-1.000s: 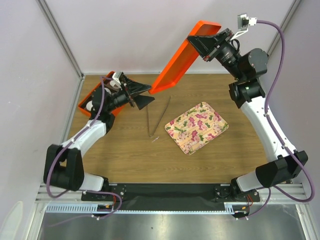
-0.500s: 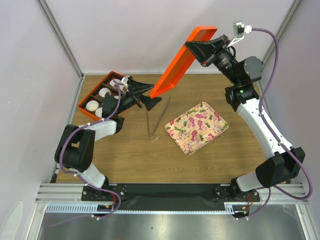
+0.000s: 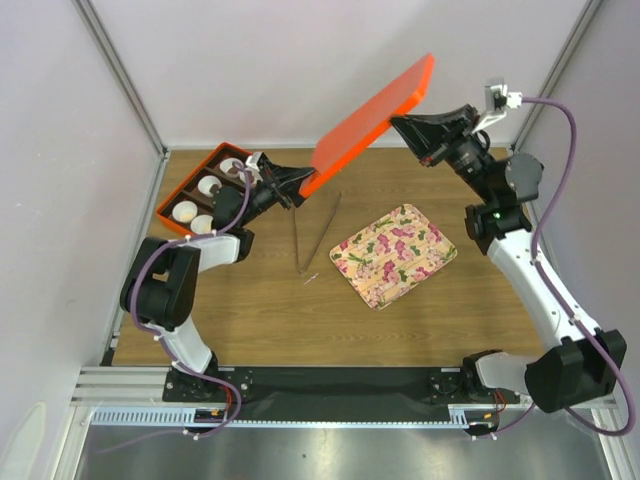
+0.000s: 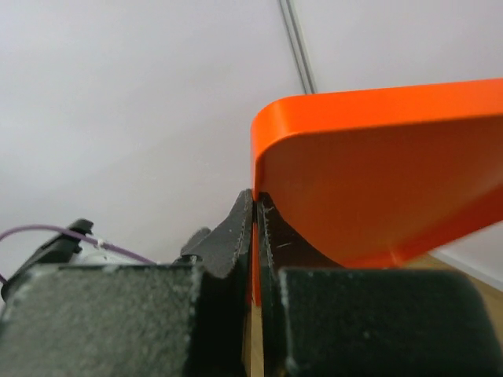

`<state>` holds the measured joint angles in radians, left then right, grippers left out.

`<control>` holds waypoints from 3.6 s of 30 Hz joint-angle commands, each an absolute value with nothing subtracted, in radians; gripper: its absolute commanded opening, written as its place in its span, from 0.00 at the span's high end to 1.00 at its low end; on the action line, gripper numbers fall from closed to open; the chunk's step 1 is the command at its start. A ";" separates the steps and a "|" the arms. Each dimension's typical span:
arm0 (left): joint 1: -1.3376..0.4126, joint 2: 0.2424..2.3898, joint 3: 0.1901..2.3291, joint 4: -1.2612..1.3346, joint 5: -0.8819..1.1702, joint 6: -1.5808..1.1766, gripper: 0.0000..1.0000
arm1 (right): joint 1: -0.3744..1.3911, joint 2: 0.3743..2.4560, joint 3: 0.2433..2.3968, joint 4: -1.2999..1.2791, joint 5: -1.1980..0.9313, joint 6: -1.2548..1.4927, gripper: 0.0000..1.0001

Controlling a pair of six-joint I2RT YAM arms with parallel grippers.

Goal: Pack the chocolate

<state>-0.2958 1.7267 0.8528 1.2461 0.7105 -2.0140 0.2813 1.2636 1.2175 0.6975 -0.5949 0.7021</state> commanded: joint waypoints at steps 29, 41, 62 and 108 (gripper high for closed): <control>-0.071 1.413 1.063 0.770 0.736 -1.424 1.00 | 0.167 0.954 0.805 0.291 -0.604 0.650 0.06; 0.365 1.213 0.847 0.620 0.692 -1.310 1.00 | 0.238 0.966 0.802 0.321 -0.572 0.681 0.00; 0.422 1.537 0.808 1.025 0.535 -1.428 1.00 | 0.238 0.985 0.801 0.250 -0.571 0.572 0.00; 0.400 1.741 0.601 1.321 0.485 -1.490 1.00 | 0.245 1.029 0.827 0.138 -0.534 0.439 0.00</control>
<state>0.3843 1.7641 0.6144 1.2045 0.5083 -1.5169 0.2394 1.0470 0.7986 0.1268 -0.5461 0.4603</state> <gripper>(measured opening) 0.241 0.994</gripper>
